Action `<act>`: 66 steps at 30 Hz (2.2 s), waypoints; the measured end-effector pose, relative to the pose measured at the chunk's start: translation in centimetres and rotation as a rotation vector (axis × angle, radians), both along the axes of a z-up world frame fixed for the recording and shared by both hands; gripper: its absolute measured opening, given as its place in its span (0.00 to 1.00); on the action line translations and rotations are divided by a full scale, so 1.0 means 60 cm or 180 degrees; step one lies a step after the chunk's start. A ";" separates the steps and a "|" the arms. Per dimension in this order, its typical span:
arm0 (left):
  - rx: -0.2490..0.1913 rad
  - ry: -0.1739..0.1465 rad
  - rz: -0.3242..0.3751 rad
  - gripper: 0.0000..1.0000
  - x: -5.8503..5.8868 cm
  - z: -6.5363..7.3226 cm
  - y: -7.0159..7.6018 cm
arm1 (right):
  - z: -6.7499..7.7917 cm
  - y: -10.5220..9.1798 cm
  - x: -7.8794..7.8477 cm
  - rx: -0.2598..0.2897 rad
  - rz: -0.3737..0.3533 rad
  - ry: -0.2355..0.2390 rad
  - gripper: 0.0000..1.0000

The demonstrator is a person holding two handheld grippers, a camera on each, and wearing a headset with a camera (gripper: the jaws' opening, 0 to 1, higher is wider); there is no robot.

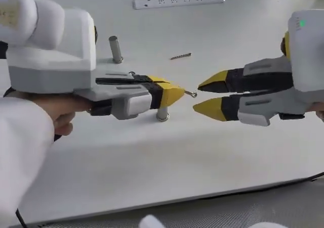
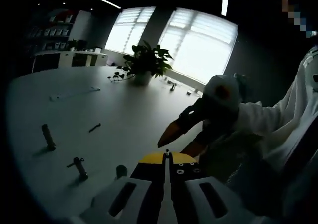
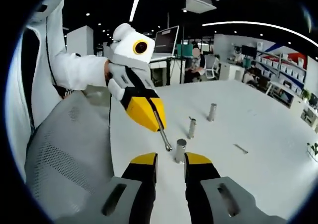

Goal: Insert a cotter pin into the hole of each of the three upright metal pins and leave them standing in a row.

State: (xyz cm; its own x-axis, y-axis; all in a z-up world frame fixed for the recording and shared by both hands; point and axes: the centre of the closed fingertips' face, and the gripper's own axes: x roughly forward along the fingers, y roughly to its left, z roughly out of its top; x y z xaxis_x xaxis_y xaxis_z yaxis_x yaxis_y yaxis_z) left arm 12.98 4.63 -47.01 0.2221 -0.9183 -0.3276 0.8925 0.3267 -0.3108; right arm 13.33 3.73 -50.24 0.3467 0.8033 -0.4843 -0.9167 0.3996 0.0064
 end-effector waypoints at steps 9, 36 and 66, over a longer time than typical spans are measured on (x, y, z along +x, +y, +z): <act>0.0146 -0.0757 -0.0498 0.00 -0.023 0.008 0.000 | 0.013 0.015 -0.021 0.0239 0.0181 0.0110 0.08; 0.0678 -0.0985 -0.1039 0.00 -0.037 -0.048 0.006 | -0.018 0.013 -0.060 -0.0368 0.0772 -0.0009 0.00; 0.1267 -0.1049 -0.0460 0.31 0.049 -0.091 0.019 | -0.049 -0.024 0.001 -0.0622 0.0523 0.0019 0.00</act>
